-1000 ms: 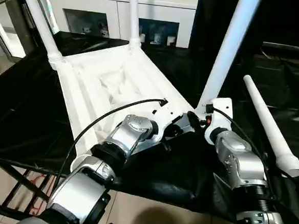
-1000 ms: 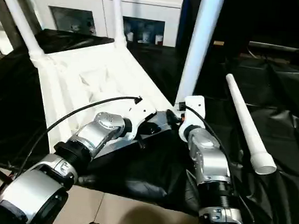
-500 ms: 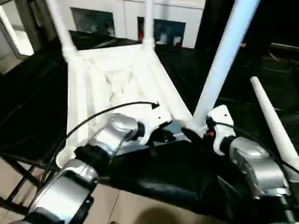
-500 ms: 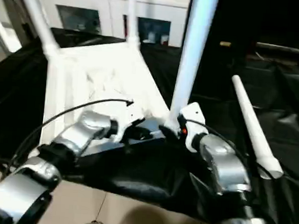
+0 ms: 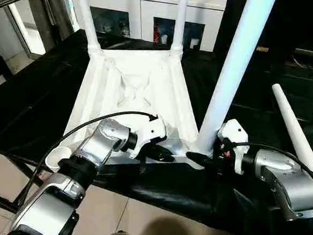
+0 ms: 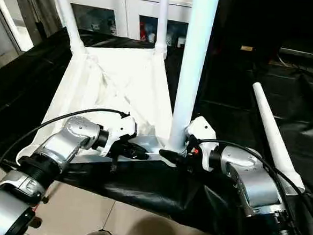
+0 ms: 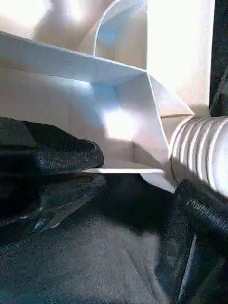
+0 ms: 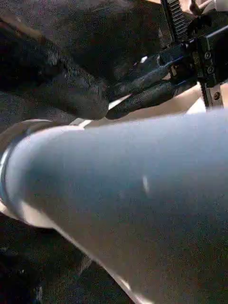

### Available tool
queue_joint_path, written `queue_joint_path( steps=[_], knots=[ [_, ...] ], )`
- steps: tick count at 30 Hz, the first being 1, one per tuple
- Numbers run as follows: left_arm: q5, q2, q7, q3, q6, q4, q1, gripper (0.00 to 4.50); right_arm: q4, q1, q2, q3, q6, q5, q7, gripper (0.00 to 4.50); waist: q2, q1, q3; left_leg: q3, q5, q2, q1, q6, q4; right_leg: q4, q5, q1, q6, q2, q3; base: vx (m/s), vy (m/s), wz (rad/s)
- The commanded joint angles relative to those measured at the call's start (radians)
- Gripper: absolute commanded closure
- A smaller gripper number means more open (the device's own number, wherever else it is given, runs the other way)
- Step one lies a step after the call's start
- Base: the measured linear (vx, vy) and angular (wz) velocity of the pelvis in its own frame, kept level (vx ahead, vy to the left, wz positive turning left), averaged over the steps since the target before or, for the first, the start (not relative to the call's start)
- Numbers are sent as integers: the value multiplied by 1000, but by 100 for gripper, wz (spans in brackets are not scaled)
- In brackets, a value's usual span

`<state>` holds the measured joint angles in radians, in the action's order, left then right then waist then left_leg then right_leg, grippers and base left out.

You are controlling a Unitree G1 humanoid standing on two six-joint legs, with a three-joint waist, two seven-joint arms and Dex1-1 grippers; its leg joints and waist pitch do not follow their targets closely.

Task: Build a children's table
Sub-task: Rotate leg to tighten

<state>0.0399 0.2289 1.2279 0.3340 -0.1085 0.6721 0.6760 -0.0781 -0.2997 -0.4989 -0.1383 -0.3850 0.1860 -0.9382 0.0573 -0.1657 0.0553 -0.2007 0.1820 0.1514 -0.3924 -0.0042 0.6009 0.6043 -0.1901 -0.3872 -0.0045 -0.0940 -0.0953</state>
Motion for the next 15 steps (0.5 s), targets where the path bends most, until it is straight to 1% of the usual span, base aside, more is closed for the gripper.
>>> queue_joint_path(
  steps=[1, 2, 4, 5, 7, 9, 10, 11, 12, 13, 14, 15],
  knots=[
    [-21, -8, 25, 12, 5, -52, 11, 450, 21, 6, 11, -28, 0, 9, -25, 132, -17, 4, -72, 46, 186, 99, 26, 45, -74, -65, -147, 38, -236, -100, 65, 0, 0, 0],
    [-20, -7, 24, 11, 5, -53, 10, 450, 20, 6, 12, -28, -2, 8, -27, 132, -17, 4, -73, 46, 183, 99, 25, 47, -74, -64, -145, 39, -237, -99, 65, 0, 0, 0],
    [-16, -9, 16, 10, 6, -49, 11, 450, 16, 7, 16, -29, -7, 9, -20, 150, -15, 3, -72, 47, 187, 100, 27, 47, -74, -65, -152, 37, -236, -99, 64, 0, 0, 0],
    [-16, -9, 14, 10, 6, -48, 11, 450, 15, 8, 16, -29, -8, 9, -18, 165, -16, 3, -72, 47, 191, 99, 26, 45, -75, -65, -156, 38, -235, -98, 65, 0, 0, 0],
    [-13, -11, 7, 9, 7, -44, 12, 450, 15, 12, 19, -31, -12, 8, -9, 169, -17, 3, -73, 47, 192, 99, 27, 43, -74, -66, -159, 38, -234, -99, 65, 0, 0, 0],
    [-6, -27, -37, -1, -2, -26, 18, 450, 11, 28, 38, -32, -48, 0, 38, 182, -17, 4, -72, 47, 196, 99, 26, 41, -76, -67, -169, 38, -231, -99, 65, 0, 0, 0],
    [-6, -29, -40, -2, -3, -24, 18, 450, 10, 29, 40, -32, -49, -1, 41, 186, -18, 4, -71, 47, 198, 99, 26, 39, -76, -68, -175, 38, -229, -100, 65, 0, 0, 0],
    [-3, -52, -97, -18, -20, 2, 30, 450, -18, 30, 83, -15, -70, -10, 115, 187, -17, 4, -70, 48, 203, 99, 27, 35, -77, -68, -183, 37, -229, -100, 66, 0, 0, 0],
    [1, -66, -132, -26, -30, 21, 38, 450, -42, 26, 116, 0, -73, -18, 170, 188, -17, 8, -67, 49, 225, 97, 28, 23, -80, -73, -216, 35, -225, -99, 65, 0, 0, 0],
    [4, -75, -154, -31, -36, 32, 44, 450, -57, 23, 137, 10, -74, -22, 205, 188, -18, 12, -65, 50, 256, 95, 30, 7, -82, -81, -269, 34, -216, -102, 65, 0, 0, 0],
    [8, -85, -179, -34, -44, 46, 51, 450, -77, 18, 161, 22, -77, -28, 249, 188, -19, 14, -62, 51, 275, 95, 31, -2, -83, -86, -302, 33, -208, -103, 65, 0, 0, 0],
    [14, -95, -209, -39, -51, 60, 60, 450, -98, 11, 186, 35, -85, -34, 294, 189, -19, 19, -61, 53, 301, 93, 35, -16, -85, -92, -352, 32, -193, -104, 64, 0, 0, 0]
  ],
)
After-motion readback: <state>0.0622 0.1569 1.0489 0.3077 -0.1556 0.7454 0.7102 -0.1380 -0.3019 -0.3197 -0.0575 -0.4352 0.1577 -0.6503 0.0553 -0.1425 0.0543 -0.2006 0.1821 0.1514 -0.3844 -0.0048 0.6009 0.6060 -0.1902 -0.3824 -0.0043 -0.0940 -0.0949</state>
